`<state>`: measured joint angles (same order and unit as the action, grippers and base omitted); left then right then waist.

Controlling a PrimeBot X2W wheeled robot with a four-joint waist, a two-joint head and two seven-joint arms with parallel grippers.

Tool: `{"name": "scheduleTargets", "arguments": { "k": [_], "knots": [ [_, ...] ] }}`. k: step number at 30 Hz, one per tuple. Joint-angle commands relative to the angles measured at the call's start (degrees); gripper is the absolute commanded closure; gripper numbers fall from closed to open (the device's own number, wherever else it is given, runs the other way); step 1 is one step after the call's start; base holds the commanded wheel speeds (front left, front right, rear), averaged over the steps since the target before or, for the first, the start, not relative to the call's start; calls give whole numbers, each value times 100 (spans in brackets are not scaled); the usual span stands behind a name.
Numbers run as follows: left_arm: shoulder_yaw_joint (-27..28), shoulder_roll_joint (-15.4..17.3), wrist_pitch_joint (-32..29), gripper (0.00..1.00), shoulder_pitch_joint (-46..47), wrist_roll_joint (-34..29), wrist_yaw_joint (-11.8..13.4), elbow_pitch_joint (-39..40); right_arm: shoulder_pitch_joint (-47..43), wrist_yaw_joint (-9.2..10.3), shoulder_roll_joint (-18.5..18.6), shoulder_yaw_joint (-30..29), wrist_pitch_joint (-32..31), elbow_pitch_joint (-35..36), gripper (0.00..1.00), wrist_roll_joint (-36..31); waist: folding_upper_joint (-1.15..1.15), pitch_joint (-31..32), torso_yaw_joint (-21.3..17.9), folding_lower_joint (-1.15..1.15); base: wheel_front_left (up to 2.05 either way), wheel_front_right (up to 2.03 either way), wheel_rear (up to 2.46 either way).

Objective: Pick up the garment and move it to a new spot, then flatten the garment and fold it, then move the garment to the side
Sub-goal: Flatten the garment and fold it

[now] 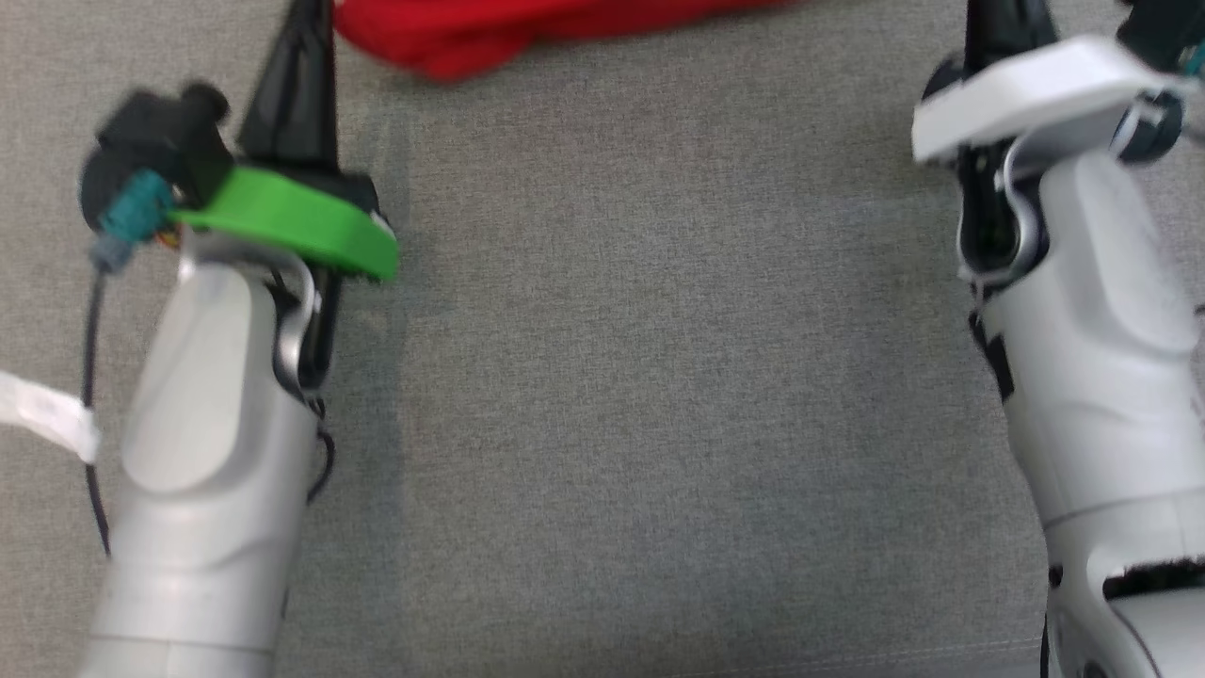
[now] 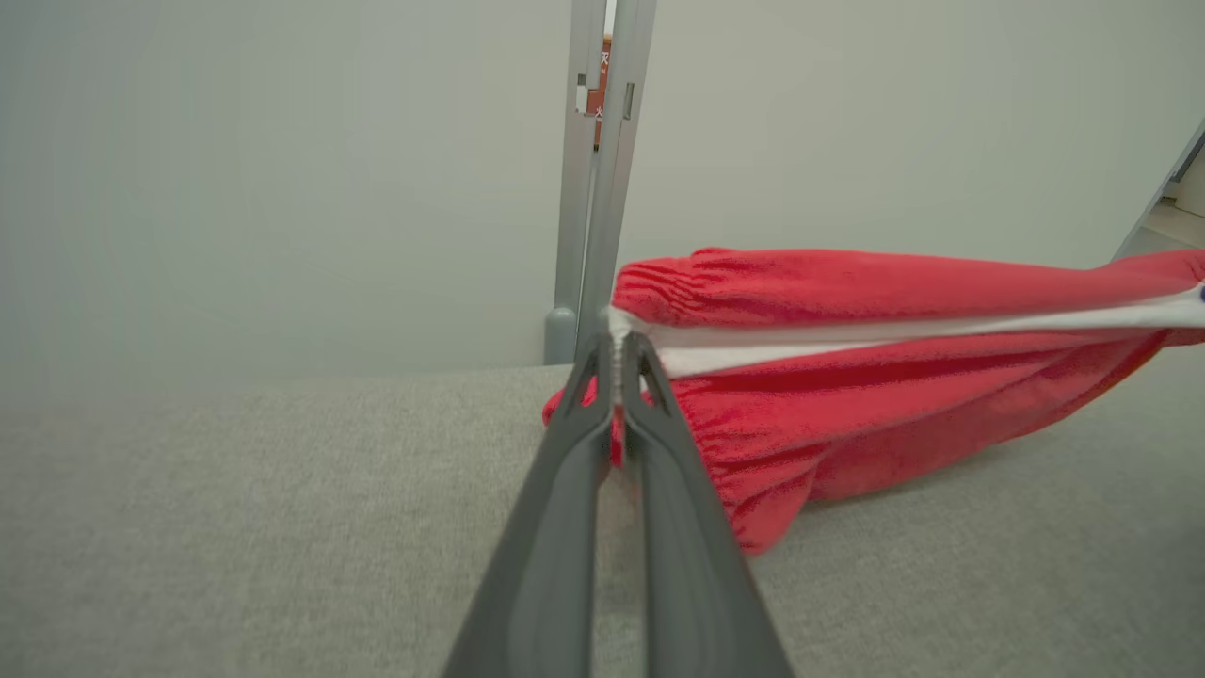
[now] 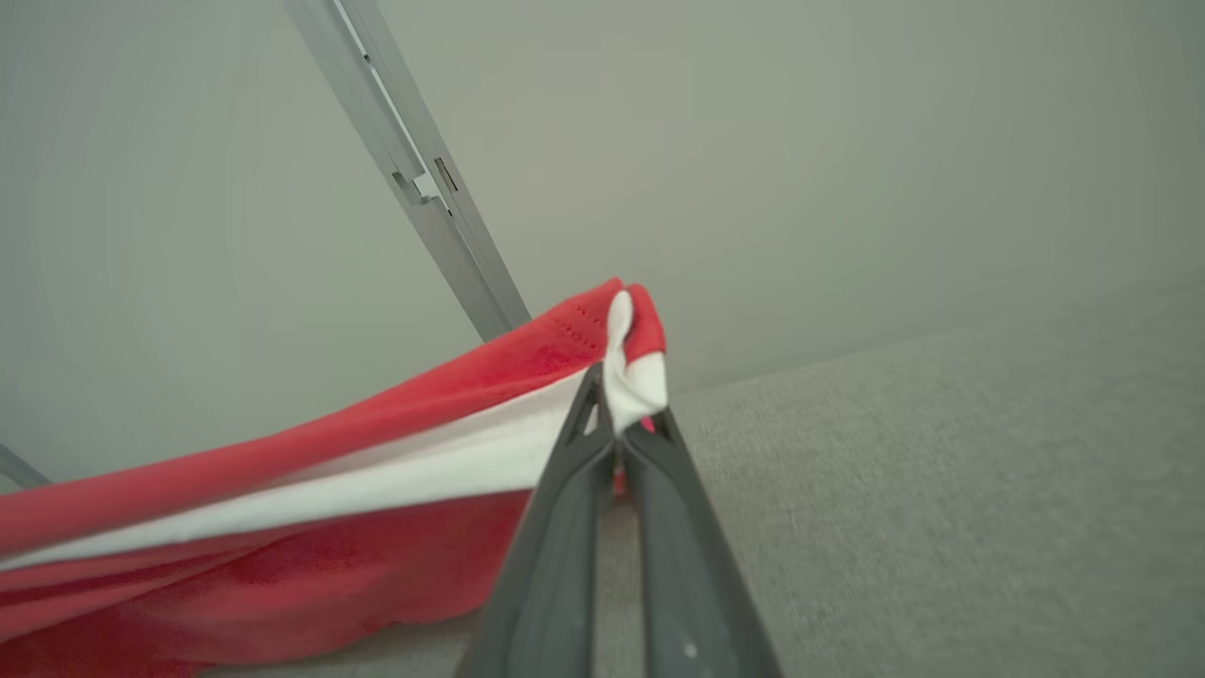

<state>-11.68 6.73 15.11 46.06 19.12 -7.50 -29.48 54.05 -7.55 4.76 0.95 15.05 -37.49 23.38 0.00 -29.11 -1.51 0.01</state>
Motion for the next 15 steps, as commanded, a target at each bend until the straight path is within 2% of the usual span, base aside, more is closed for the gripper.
{"name": "scheduleTargets", "arguments": {
  "k": [1,9,15],
  "knots": [
    [53,-22,2,100,-307,121,12,10,-342,13,87,18,15,-87,100,182,0,100,1,-1,0,0,0],
    [73,-279,2,100,-2099,337,12,-85,-2065,14,177,495,14,-235,100,1157,0,923,-109,-1,0,0,0],
    [150,-337,2,100,-2975,496,11,-34,-2895,15,202,733,8,-143,100,1565,0,1677,-146,-1,0,0,0]
  ]
}}
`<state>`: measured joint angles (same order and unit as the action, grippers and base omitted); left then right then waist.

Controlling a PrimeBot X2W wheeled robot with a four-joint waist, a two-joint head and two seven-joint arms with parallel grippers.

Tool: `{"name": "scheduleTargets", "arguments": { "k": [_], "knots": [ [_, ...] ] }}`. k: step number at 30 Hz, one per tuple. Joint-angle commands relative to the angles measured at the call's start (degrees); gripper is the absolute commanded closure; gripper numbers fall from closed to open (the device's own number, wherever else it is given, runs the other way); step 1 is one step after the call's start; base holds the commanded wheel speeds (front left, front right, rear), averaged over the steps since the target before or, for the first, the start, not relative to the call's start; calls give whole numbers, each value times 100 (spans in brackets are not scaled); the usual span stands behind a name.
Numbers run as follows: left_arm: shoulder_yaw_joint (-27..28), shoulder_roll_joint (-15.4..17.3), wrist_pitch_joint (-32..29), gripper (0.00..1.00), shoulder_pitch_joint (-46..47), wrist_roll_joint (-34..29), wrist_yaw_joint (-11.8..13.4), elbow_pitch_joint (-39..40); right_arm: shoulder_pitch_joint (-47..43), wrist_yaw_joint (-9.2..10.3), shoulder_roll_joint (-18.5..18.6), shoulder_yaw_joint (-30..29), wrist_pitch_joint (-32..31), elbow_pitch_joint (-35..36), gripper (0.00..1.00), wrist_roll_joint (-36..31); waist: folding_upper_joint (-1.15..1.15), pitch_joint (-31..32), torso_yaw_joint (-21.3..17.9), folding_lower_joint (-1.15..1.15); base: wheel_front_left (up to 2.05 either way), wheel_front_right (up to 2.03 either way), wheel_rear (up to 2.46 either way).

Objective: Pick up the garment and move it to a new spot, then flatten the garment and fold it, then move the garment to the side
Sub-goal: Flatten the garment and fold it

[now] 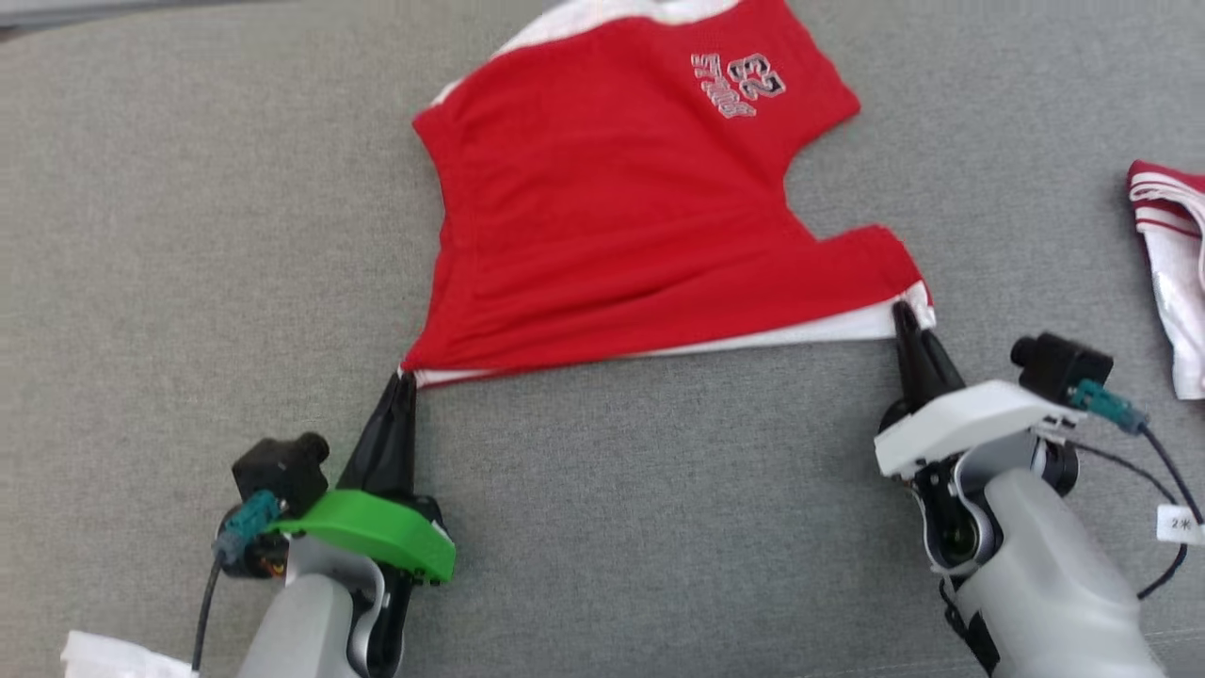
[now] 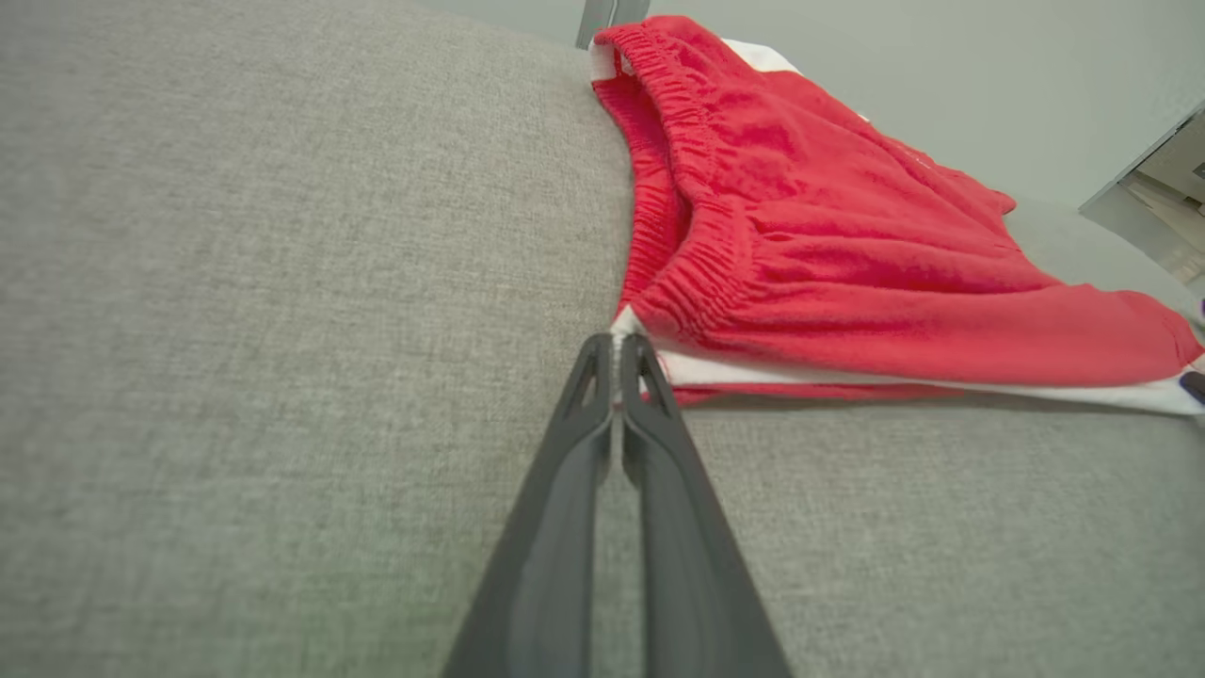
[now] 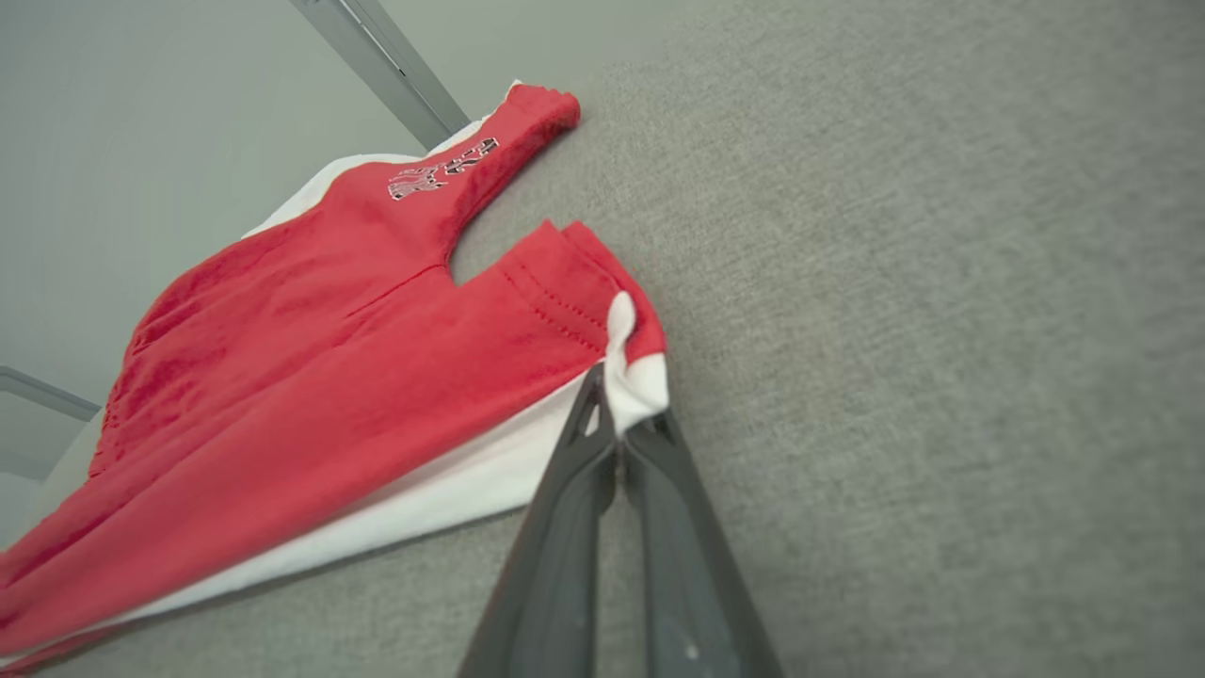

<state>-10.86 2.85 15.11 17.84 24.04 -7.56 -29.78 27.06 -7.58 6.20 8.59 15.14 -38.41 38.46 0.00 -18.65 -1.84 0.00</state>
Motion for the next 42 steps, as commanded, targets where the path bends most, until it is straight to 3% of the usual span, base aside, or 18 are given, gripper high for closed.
{"name": "scheduleTargets", "arguments": {
  "k": [1,11,20,27,42],
  "knots": [
    [73,46,2,100,-288,19,18,6,-339,19,52,-6,-2,-38,100,112,0,786,-120,0,0,0,0],
    [72,46,3,100,-1493,271,19,165,-1585,21,50,-15,8,252,100,336,0,1830,-293,0,0,0,0],
    [-165,43,10,100,-1959,267,22,567,-2194,21,189,-152,12,860,100,398,0,1892,-280,0,0,0,0],
    [-362,32,9,100,-1240,211,17,591,-1207,15,216,-18,10,759,100,58,0,1404,-60,0,0,0,0],
    [-865,23,9,100,615,348,16,289,1586,14,274,201,5,-859,100,-690,0,-3,514,0,0,0,0]
  ]
}}
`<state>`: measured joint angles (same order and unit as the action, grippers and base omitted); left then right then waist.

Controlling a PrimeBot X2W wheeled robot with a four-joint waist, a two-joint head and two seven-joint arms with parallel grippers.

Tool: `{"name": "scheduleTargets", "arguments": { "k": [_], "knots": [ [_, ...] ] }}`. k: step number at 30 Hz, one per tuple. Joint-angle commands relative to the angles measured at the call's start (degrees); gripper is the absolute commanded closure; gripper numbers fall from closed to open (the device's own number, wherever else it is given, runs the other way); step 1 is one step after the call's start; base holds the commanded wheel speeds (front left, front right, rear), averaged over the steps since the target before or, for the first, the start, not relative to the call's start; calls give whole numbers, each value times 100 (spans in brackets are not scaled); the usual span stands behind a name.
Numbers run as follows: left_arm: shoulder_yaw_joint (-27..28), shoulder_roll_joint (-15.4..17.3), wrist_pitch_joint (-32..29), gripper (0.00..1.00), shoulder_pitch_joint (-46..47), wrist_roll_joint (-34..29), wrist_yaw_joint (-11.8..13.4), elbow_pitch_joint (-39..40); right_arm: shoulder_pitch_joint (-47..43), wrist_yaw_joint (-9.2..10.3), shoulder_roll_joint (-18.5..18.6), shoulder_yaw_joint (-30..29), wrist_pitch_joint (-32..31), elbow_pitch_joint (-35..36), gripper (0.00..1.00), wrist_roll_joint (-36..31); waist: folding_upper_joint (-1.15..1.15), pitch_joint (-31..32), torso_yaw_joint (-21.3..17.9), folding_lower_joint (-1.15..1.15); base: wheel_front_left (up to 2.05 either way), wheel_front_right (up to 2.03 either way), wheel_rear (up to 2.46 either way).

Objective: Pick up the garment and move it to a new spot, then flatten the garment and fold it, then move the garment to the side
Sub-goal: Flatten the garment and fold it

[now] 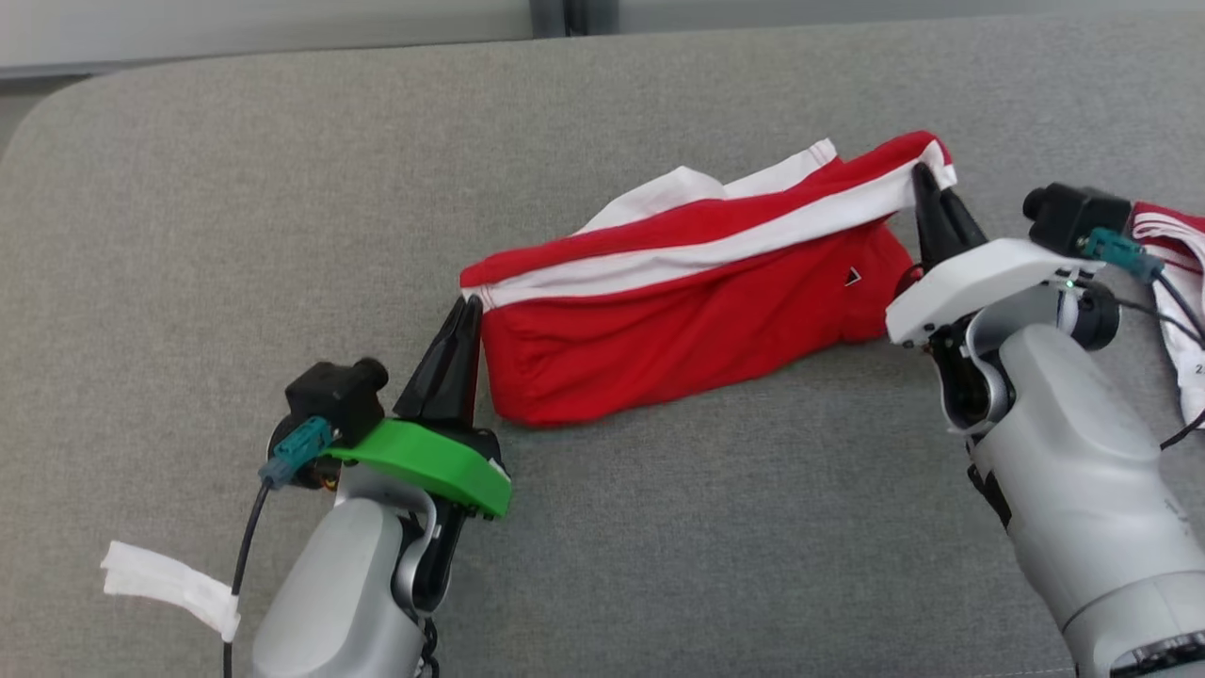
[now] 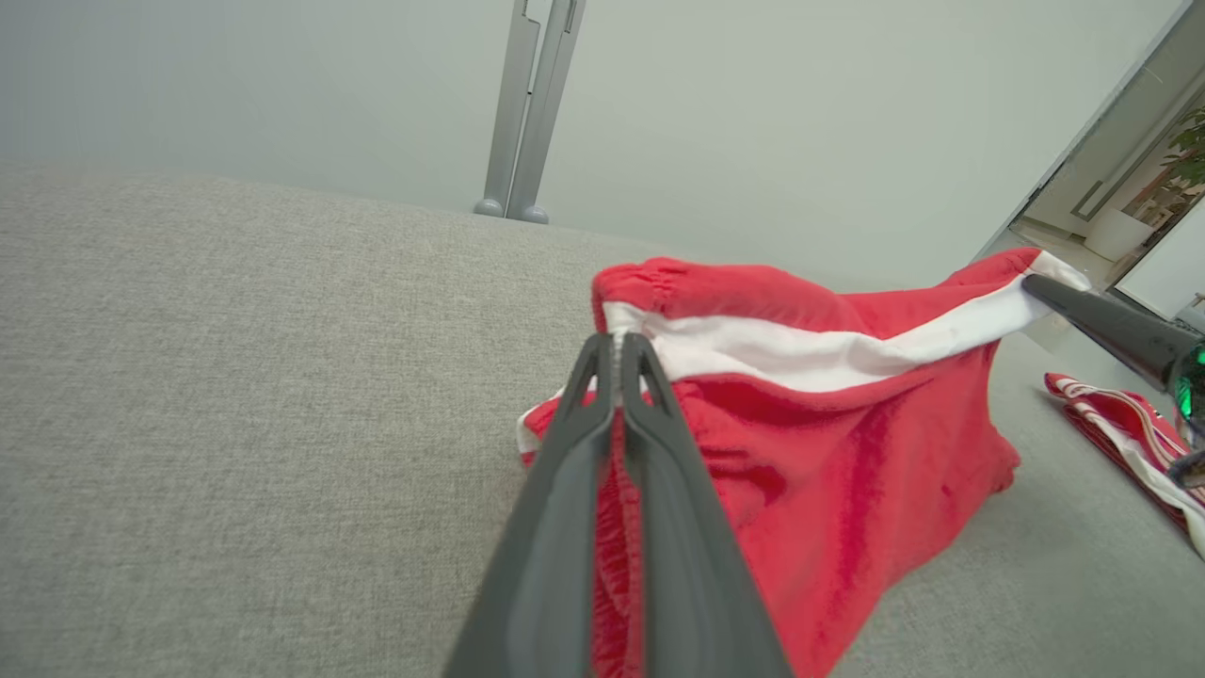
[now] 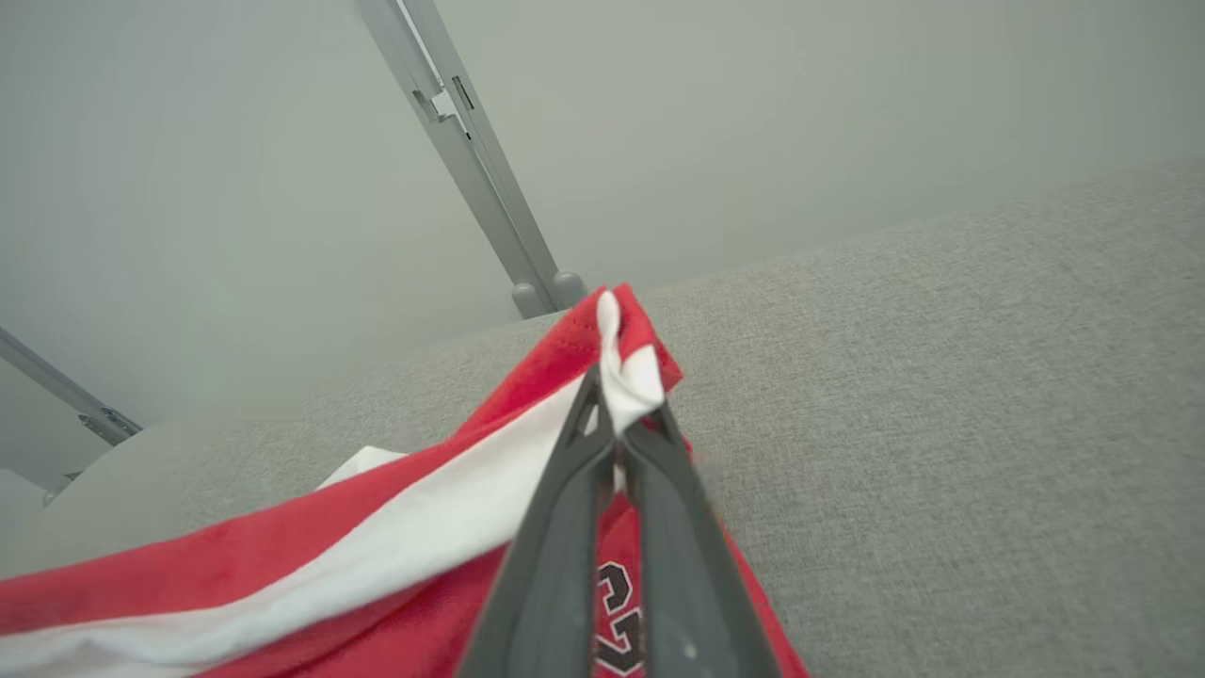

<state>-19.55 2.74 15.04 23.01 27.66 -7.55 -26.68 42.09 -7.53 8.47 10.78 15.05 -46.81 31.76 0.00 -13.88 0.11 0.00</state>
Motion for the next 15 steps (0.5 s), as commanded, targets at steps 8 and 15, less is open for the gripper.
{"name": "scheduleTargets", "arguments": {
  "k": [8,15],
  "knots": [
    [-161,32,16,100,650,31,57,-227,756,9,-18,-312,15,-560,100,-427,0,-967,472,0,0,0,0],
    [-181,34,16,0,574,81,229,-134,797,9,-61,-716,16,-571,0,-792,0,-1029,496,0,0,0,0]
  ]
}}
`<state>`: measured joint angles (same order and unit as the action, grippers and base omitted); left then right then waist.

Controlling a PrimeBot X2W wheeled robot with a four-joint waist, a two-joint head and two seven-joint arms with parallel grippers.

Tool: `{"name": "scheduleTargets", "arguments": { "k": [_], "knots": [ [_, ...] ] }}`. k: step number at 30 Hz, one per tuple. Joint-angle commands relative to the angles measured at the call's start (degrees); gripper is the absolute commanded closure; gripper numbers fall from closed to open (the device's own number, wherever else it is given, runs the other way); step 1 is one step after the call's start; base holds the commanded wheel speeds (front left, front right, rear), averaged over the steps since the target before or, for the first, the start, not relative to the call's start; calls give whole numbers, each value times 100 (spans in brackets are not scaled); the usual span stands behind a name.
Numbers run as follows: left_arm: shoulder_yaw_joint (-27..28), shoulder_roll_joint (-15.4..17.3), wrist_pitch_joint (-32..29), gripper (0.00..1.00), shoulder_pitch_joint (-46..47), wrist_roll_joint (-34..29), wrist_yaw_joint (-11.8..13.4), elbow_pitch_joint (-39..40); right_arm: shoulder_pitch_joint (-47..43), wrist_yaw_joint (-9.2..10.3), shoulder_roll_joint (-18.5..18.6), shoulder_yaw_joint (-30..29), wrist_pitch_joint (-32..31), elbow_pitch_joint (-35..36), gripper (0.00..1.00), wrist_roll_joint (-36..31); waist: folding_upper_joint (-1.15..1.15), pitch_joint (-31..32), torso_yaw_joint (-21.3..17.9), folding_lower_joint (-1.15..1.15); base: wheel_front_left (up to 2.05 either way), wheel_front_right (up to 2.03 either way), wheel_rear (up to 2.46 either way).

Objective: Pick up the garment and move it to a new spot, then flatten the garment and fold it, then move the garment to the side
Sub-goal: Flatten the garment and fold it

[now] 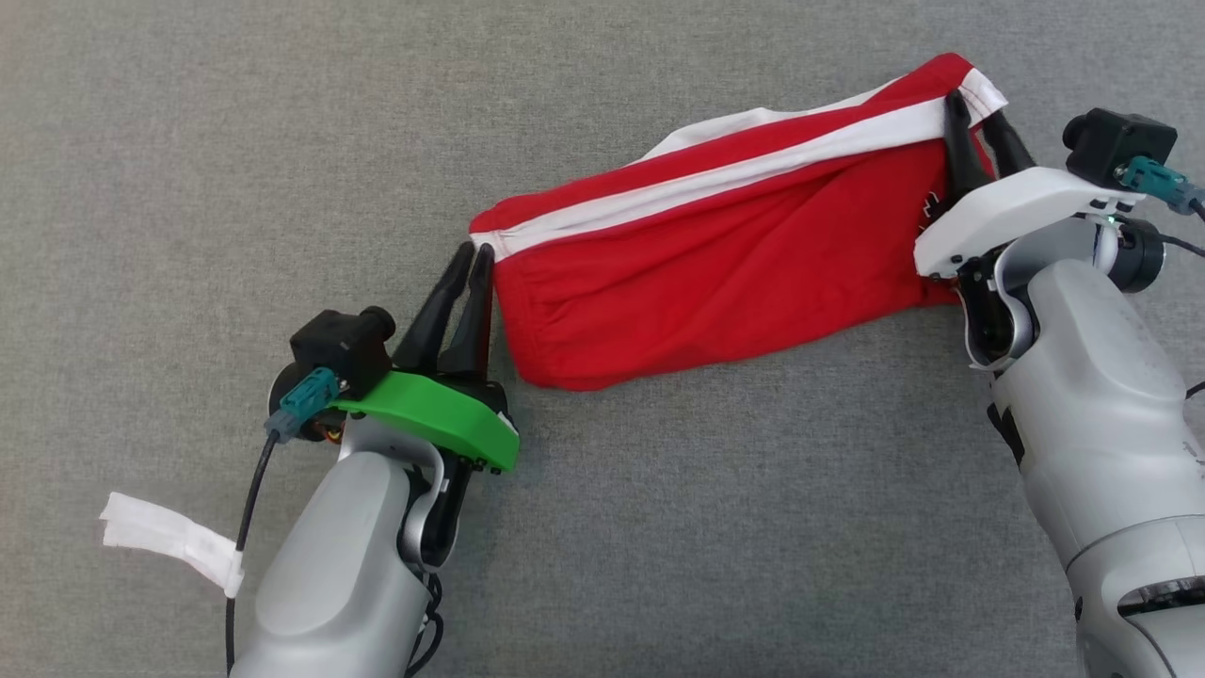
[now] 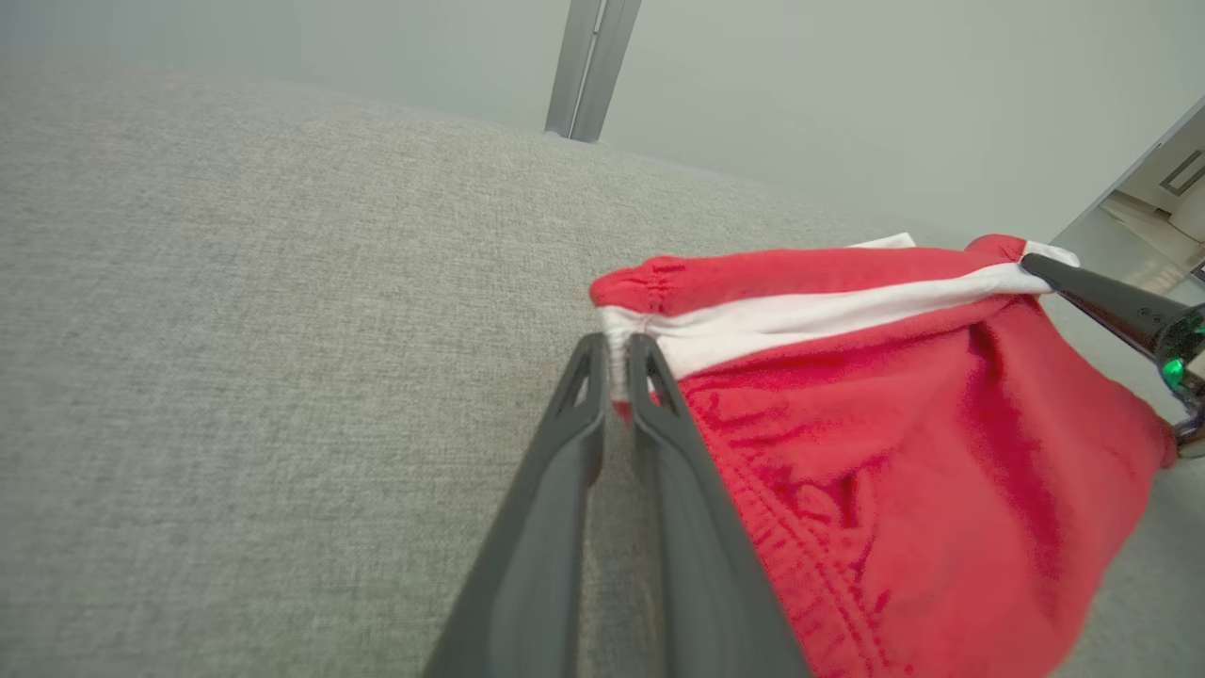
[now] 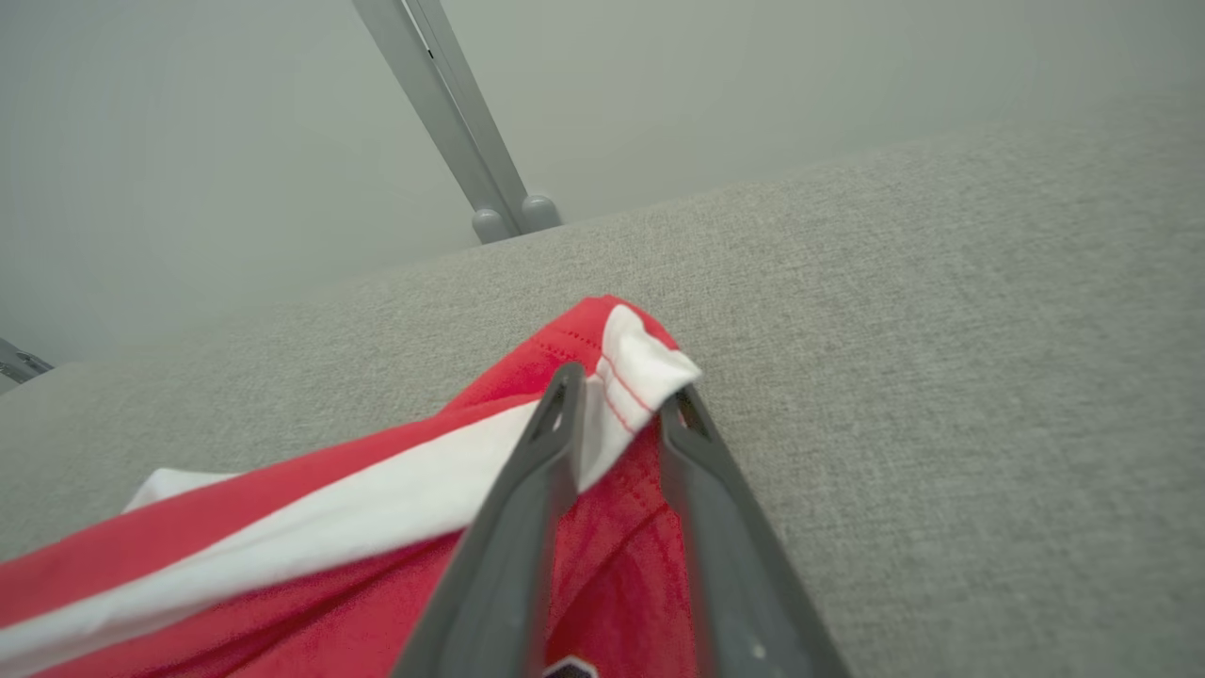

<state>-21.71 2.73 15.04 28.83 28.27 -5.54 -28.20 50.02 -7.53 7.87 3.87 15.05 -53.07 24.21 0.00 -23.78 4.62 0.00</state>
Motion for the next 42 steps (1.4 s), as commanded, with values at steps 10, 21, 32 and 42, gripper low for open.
{"name": "scheduleTargets", "arguments": {
  "k": [10,21,32,42],
  "knots": [
    [378,32,16,0,-607,-293,359,438,-760,9,38,-204,15,741,0,-645,0,320,-60,0,0,0,0],
    [602,32,16,0,-1144,-448,426,666,-1164,9,156,-14,15,298,0,-793,0,539,22,0,0,0,0],
    [562,32,16,0,-1094,-563,448,754,-859,9,53,-273,15,360,0,-773,0,425,182,0,0,0,0],
    [516,32,16,0,-1083,-495,443,681,-471,8,89,-764,15,-516,0,-1244,0,309,424,0,0,0,0]
  ]
}}
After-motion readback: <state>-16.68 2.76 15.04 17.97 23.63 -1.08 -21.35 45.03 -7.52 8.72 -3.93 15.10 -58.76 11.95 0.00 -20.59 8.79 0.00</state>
